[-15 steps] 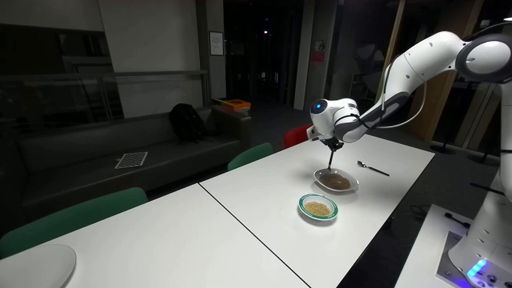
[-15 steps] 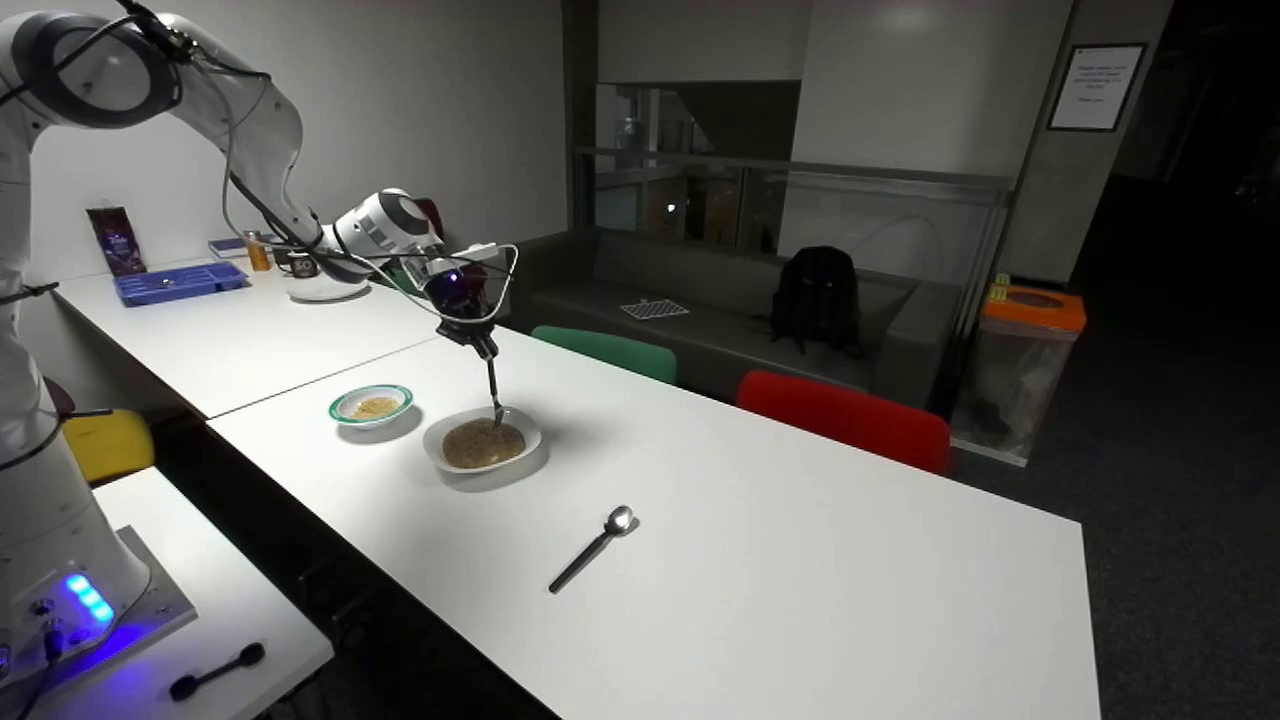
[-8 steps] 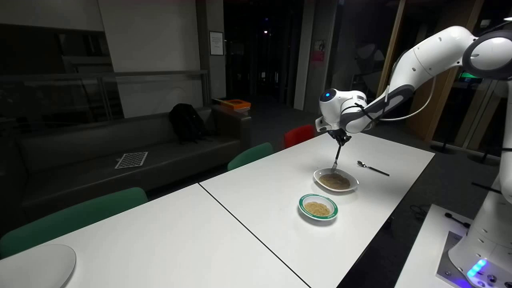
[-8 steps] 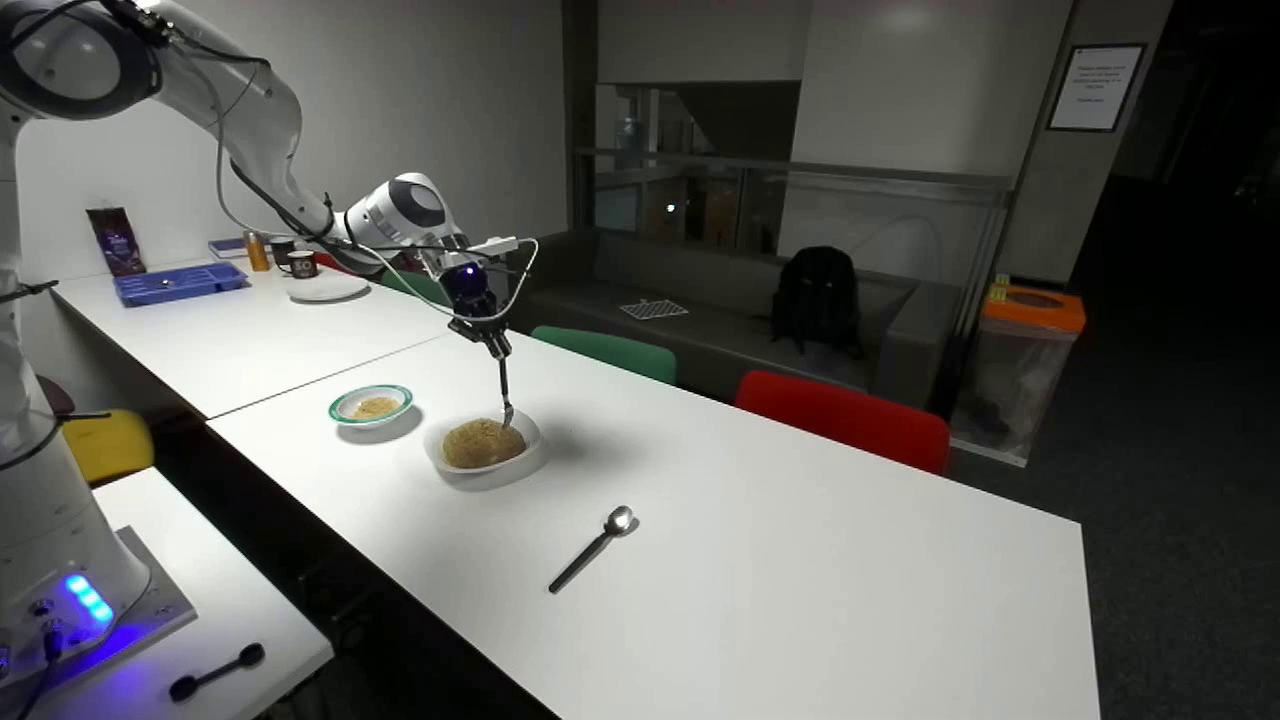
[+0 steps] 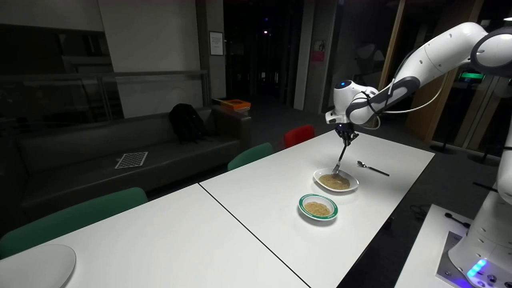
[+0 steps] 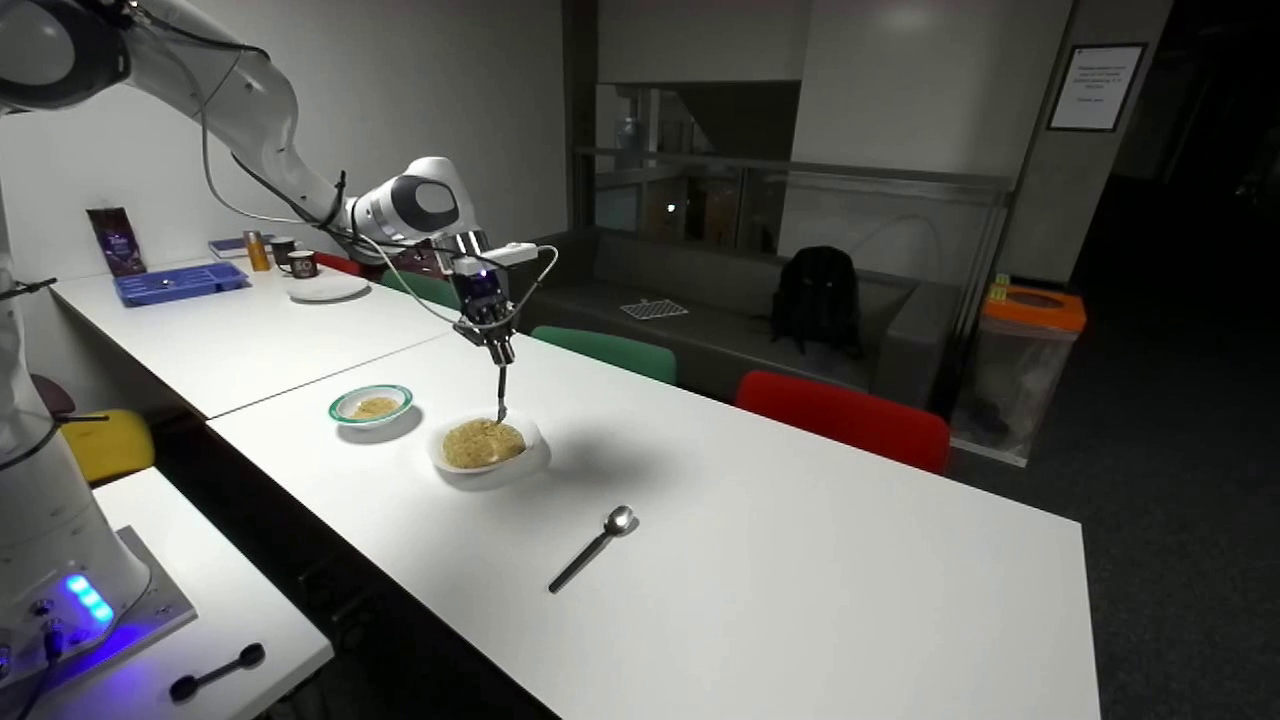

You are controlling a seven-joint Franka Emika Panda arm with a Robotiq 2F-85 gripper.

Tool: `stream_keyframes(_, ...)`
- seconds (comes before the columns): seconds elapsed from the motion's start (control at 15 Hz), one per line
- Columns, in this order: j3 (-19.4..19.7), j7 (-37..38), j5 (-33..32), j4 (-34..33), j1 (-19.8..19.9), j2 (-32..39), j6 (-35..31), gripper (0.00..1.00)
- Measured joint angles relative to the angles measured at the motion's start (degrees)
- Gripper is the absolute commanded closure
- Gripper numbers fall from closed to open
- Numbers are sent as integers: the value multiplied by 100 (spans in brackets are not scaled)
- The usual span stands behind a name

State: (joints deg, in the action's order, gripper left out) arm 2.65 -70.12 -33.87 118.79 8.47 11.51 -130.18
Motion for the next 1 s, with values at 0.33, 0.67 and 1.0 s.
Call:
stream_keyframes(0.33, 133, -766, 819, 146, 73, -62, -181, 97)
stream_keyframes(0.67, 244, -1555, 1626, 256, 212, -62, -302, 97)
stream_keyframes(1.0, 383, -2192, 2192, 288, 383, -57, -304, 97)
